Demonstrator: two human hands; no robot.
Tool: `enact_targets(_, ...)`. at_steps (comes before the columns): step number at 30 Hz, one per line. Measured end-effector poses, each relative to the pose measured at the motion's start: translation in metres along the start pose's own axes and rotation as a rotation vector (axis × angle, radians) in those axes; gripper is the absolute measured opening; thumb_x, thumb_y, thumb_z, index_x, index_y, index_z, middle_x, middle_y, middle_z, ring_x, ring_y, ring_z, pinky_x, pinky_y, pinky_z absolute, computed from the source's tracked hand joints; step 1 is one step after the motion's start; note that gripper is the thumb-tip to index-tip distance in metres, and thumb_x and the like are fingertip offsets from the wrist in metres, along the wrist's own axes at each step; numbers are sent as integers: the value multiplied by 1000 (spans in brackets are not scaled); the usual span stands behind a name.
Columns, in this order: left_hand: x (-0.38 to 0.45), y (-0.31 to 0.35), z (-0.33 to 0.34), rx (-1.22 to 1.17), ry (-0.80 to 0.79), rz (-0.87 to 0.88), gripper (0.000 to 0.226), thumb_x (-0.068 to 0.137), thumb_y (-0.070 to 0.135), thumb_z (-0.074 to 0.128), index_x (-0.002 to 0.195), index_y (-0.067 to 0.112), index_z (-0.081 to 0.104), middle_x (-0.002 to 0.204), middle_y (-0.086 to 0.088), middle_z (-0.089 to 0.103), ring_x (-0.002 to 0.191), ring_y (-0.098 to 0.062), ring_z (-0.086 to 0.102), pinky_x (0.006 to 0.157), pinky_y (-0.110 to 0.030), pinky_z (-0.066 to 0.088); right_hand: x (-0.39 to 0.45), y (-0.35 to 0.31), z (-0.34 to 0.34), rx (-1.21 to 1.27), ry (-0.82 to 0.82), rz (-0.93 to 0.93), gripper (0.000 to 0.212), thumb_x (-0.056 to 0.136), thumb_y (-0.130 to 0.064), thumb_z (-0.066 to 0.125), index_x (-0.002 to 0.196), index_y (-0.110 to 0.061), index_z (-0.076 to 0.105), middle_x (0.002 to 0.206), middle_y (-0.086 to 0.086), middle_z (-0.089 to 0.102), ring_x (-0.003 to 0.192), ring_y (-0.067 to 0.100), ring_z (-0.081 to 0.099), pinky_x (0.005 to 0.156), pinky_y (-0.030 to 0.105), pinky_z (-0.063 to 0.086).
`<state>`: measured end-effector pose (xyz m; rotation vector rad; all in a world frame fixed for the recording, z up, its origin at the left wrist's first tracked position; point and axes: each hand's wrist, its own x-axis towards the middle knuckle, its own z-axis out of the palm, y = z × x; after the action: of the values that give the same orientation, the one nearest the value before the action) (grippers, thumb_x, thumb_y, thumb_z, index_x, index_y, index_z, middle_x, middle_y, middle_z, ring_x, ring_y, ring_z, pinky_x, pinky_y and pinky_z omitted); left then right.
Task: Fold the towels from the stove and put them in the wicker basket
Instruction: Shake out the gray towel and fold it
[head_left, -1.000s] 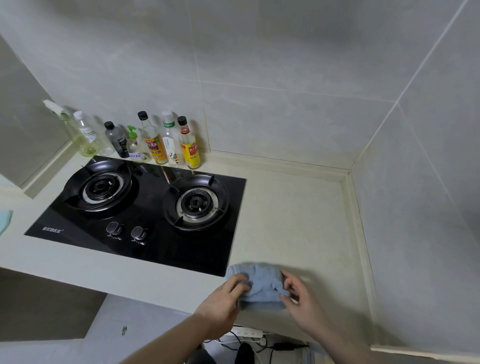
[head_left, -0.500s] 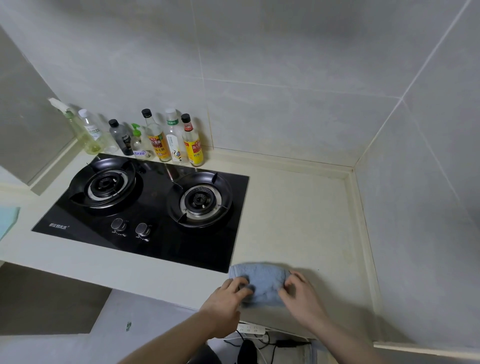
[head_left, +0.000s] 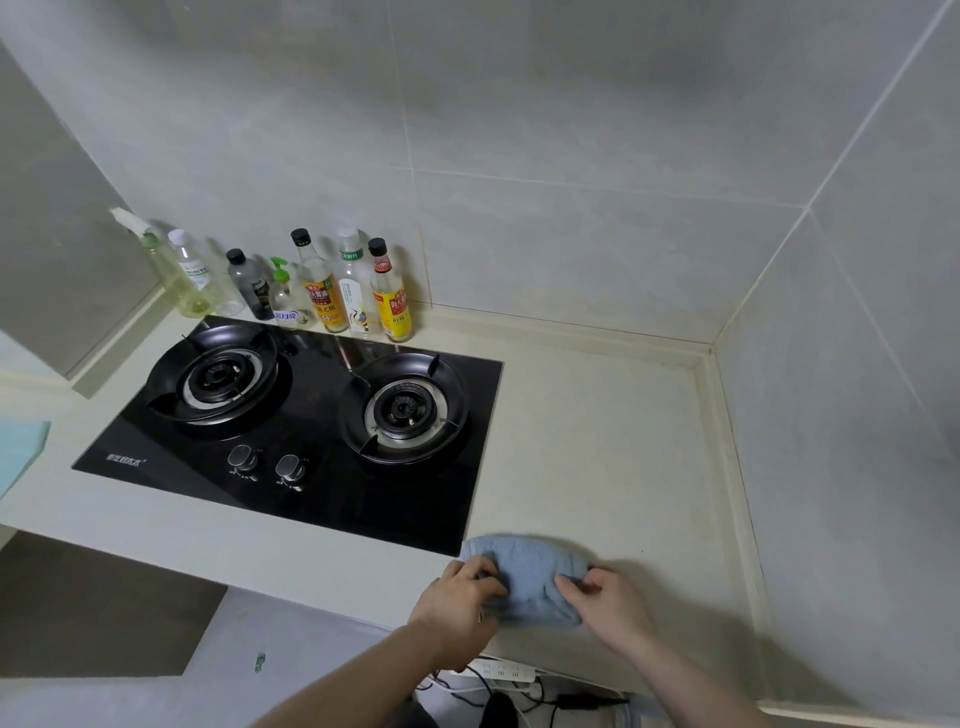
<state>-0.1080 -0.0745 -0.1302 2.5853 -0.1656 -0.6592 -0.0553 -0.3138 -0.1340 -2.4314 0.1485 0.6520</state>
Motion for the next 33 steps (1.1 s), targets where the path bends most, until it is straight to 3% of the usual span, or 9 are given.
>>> enact_targets(4, 7, 7, 0, -87, 47, -79, 34, 97, 43, 49, 123, 34, 68, 135, 23, 45, 124, -9, 39, 103, -29, 44, 3, 2, 5, -94, -33, 38, 49, 62, -61, 75, 57, -19, 50, 60, -6, 59, 58, 11, 54, 56, 31, 45)
enact_targets(6, 10, 10, -1, -116, 71, -103, 29, 98, 40, 51, 118, 32, 71, 130, 22, 48, 119, -9, 40, 100, -27, 44, 4, 5, 10, -118, -46, 60, 46, 63, -60, 74, 62, -21, 51, 68, -8, 60, 64, 12, 56, 60, 31, 48)
enact_targets(10, 13, 10, -3, -129, 68, -126, 25, 99, 34, 52, 113, 29, 72, 128, 20, 51, 116, -10, 41, 98, -26, 44, 2, 0, 4, -41, -115, 59, 44, 66, -61, 69, 61, -20, 54, 60, -7, 58, 59, 8, 54, 56, 27, 40)
enact_targets(14, 14, 8, 0, -133, 71, -116, 26, 99, 31, 50, 113, 29, 73, 127, 20, 51, 111, -8, 39, 96, -22, 42, 3, -7, 0, -8, -112, 69, 55, 76, -71, 52, 58, -20, 56, 70, 1, 68, 74, 20, 67, 69, 29, 50)
enact_targets(17, 17, 12, 0, -227, 98, -153, 20, 97, 30, 56, 105, 27, 75, 118, 18, 52, 108, -7, 45, 93, -17, 41, 0, -10, 3, -68, -57, 63, 55, 87, -67, 56, 57, -20, 50, 61, -6, 57, 64, 15, 57, 54, 27, 40)
enact_targets(20, 15, 17, -1, -418, 259, -282, 7, 94, 25, 63, 100, 26, 68, 112, 14, 51, 91, 0, 57, 76, -14, 47, 0, -10, 7, -98, -38, 60, 50, 90, -57, 60, 59, -20, 45, 58, -6, 50, 58, 13, 50, 48, 26, 31)
enact_targets(22, 10, 18, -2, -509, 358, -412, 19, 91, 28, 70, 103, 25, 57, 109, 12, 49, 83, 0, 57, 68, -18, 46, 0, -9, 9, -101, -25, 64, 49, 91, -52, 63, 59, -20, 43, 56, -6, 48, 54, 12, 46, 47, 27, 30)
enact_targets(27, 6, 6, -4, -549, 233, -584, 20, 89, 36, 70, 93, 19, 61, 86, 5, 67, 74, -9, 63, 55, -19, 45, 2, -3, 6, -97, -38, 42, 49, 89, -48, 67, 60, -19, 41, 55, -5, 46, 51, 10, 42, 49, 29, 30)
enact_targets(33, 7, -5, -2, -558, 291, -598, 17, 89, 29, 73, 84, 18, 62, 81, 3, 68, 66, -11, 59, 55, -20, 47, 2, 9, 10, -62, -47, 20, 46, 84, -50, 73, 61, -21, 46, 55, -4, 47, 52, 10, 43, 53, 31, 34)
